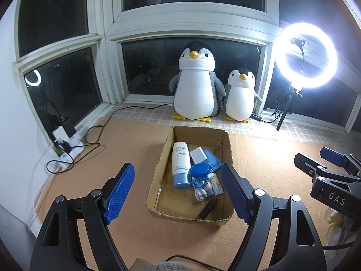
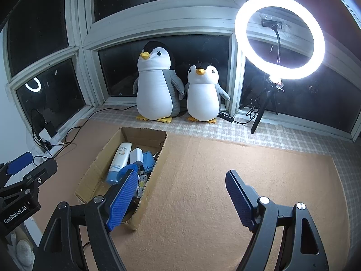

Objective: Organize rigid objects

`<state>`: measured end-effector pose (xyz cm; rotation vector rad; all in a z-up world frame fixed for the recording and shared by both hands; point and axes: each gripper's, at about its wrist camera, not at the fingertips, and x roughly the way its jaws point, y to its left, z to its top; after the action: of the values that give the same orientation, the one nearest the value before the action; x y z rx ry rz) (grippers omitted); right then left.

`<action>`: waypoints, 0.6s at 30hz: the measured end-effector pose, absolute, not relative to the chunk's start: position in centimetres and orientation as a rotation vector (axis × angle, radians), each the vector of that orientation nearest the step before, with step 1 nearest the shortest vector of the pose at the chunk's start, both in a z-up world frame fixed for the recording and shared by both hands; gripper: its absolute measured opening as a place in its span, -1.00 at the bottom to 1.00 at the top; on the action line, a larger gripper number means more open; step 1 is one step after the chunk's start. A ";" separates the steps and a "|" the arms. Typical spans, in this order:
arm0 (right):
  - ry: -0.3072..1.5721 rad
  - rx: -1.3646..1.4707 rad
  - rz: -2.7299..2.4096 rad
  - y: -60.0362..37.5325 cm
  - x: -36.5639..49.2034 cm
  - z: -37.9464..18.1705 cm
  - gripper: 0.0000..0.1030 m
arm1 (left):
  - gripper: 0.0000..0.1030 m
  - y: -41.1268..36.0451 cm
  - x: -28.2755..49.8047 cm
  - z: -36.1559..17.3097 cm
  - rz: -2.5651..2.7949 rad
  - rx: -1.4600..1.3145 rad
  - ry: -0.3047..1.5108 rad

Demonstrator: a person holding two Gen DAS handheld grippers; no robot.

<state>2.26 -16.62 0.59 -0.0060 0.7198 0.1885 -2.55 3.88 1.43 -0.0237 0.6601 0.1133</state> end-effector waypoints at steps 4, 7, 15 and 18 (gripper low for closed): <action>0.725 -0.002 0.187 -16.7 2.3 0.5 0.49 | 0.54 3.9 -2.5 1.4 0.115 -0.027 0.663; 0.724 -0.003 0.187 -16.7 2.4 0.5 0.49 | 0.54 4.0 -2.5 1.4 0.113 -0.026 0.663; 0.732 0.000 0.186 -16.8 2.6 0.4 0.49 | 0.54 3.9 -2.4 1.3 0.113 -0.028 0.666; 0.733 0.000 0.186 -16.7 2.6 0.4 0.49 | 0.54 4.0 -2.4 1.3 0.113 -0.028 0.666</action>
<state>2.59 -16.74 0.35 -0.0002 0.7331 0.1864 -2.35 3.96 1.26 -0.0282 0.6663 0.1127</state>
